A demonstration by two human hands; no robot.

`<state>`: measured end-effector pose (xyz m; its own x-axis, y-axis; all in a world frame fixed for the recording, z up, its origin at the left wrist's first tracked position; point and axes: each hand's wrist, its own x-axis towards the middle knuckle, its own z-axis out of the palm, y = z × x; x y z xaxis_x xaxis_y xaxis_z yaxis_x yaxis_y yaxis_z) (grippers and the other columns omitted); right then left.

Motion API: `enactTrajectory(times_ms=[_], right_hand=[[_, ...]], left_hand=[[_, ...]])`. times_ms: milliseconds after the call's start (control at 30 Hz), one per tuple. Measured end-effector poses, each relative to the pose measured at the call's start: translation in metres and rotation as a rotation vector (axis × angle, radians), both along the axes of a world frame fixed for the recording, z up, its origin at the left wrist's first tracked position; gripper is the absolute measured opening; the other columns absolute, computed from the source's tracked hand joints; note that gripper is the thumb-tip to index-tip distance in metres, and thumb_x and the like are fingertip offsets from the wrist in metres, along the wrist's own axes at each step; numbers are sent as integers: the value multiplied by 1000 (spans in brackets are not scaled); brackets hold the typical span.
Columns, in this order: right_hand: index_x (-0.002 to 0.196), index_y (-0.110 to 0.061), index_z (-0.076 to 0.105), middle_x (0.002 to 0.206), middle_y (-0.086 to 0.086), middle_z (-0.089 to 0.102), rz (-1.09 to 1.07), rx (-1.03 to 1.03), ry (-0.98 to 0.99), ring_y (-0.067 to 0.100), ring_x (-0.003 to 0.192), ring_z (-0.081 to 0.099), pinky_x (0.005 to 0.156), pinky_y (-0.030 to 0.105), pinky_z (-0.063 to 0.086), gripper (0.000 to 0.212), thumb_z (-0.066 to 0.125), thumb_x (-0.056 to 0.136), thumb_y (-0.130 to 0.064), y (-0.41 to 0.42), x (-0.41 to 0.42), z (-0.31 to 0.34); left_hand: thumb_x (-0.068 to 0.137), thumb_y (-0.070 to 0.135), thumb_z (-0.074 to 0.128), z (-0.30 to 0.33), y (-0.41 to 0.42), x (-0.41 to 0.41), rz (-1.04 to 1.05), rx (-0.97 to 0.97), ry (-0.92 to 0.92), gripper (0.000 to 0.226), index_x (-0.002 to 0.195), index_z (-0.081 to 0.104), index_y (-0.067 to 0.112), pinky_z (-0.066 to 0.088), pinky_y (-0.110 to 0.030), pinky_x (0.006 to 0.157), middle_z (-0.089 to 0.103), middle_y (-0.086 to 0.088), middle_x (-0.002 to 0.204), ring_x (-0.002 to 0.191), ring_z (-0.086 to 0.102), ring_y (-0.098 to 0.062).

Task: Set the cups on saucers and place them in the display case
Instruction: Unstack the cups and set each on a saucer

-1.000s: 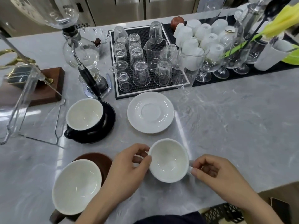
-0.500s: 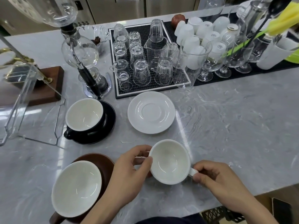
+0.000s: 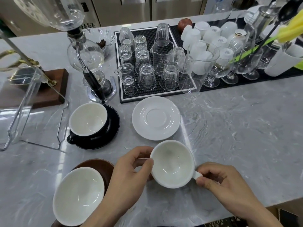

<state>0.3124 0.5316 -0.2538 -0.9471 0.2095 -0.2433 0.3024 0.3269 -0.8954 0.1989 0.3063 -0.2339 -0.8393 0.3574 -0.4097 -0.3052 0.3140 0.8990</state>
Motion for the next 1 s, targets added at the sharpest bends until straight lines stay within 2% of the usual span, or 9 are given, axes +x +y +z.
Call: enactTrajectory(times_ms=[167,267,467,600,667,733,867,1000], right_hand=[[66,-26,70,70,-4,66,23,48,77,12,66,61,66,18,46,26,78,79,-6,0,-25,15],[64,-30,70,68,-5,67,0,47,93,12,64,60,64,18,47,23,79,77,-13,1,-42,25],[73,-23,75,70,2,73,-27,13,82,19,69,69,69,27,54,21,73,84,-5,7,-76,28],[80,-16,75,68,2,73,-94,-37,118,17,66,71,65,24,56,18,68,88,-2,7,-103,24],[82,-17,74,66,-1,73,-115,-38,133,14,63,70,62,21,55,18,67,88,-1,7,-117,21],[83,-18,74,65,-3,71,-156,-38,148,12,60,69,58,19,53,20,66,89,0,8,-129,18],[85,-23,73,64,-5,72,-210,12,172,16,58,70,56,21,54,22,66,90,-3,11,-145,13],[85,-27,73,66,-4,73,-217,78,157,16,57,71,62,35,60,20,67,90,-8,14,-153,9]], left_hand=[[96,1,55,7,5,-15,4,-76,174,35,99,72,31,64,-46,79,76,16,93,93,73,-7],[96,1,53,9,10,-27,31,-106,242,33,102,71,27,64,-45,75,76,9,93,90,74,-8],[93,8,58,16,19,-58,102,-64,301,27,109,75,22,65,-45,73,78,6,98,89,75,-14],[90,20,56,22,26,-81,122,-36,329,29,110,77,23,65,-46,76,79,8,92,85,76,-12],[96,13,53,22,30,-90,137,-7,307,31,100,78,31,65,-44,76,77,13,81,77,73,-6],[99,7,50,22,34,-98,152,19,245,40,96,77,36,65,-40,77,74,14,75,78,70,-5],[100,4,46,19,39,-104,186,64,139,42,96,76,32,65,-40,79,76,-4,99,96,72,-21],[99,2,46,17,44,-107,188,85,111,44,92,74,35,64,-34,76,75,-8,105,104,71,-25]])
